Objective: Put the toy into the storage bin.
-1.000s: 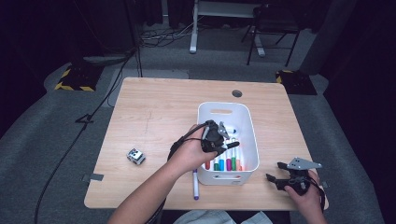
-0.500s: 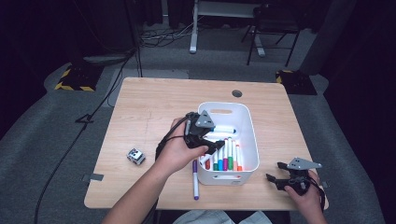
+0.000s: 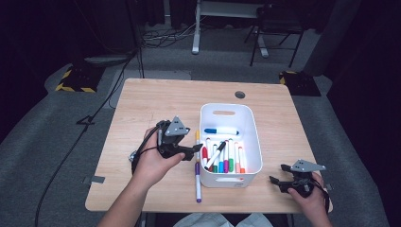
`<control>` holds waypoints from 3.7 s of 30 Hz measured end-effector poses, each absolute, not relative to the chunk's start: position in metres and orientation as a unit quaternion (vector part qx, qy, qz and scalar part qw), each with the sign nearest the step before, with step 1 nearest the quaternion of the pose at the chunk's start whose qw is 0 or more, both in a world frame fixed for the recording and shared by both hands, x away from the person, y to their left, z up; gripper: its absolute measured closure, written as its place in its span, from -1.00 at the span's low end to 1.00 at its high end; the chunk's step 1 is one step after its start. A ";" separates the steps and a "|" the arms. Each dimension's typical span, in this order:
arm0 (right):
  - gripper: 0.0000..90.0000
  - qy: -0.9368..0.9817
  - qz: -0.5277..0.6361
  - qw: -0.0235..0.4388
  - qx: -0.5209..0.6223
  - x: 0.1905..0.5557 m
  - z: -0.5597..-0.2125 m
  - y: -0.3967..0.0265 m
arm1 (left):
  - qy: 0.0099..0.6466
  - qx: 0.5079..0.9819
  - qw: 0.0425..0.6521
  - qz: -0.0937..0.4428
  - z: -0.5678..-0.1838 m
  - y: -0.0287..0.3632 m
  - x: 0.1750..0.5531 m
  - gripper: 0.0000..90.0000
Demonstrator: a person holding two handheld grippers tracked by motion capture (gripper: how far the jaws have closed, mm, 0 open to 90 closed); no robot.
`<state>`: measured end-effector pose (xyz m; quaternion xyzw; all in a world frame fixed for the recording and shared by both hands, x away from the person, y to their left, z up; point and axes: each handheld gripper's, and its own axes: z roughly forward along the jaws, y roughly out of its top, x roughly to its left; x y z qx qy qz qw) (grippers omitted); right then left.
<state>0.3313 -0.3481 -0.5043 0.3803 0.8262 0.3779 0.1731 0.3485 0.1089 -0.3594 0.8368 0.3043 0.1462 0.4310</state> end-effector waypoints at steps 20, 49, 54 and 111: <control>-0.44 0.826 0.378 0.173 0.380 0.332 -0.504 -0.348 | 0.309 0.864 0.388 0.086 -0.443 0.109 0.307 -0.35; -0.44 0.830 0.375 0.175 0.373 0.333 -0.504 -0.349 | 0.325 0.881 0.337 0.065 -0.489 0.069 0.281 -0.43; -0.44 0.829 0.376 0.176 0.374 0.333 -0.505 -0.348 | 0.323 0.886 0.321 0.084 -0.491 0.067 0.287 -0.41; -0.44 0.830 0.377 0.172 0.372 0.325 -0.504 -0.349 | 0.359 0.863 0.338 0.107 -0.440 0.127 0.335 0.70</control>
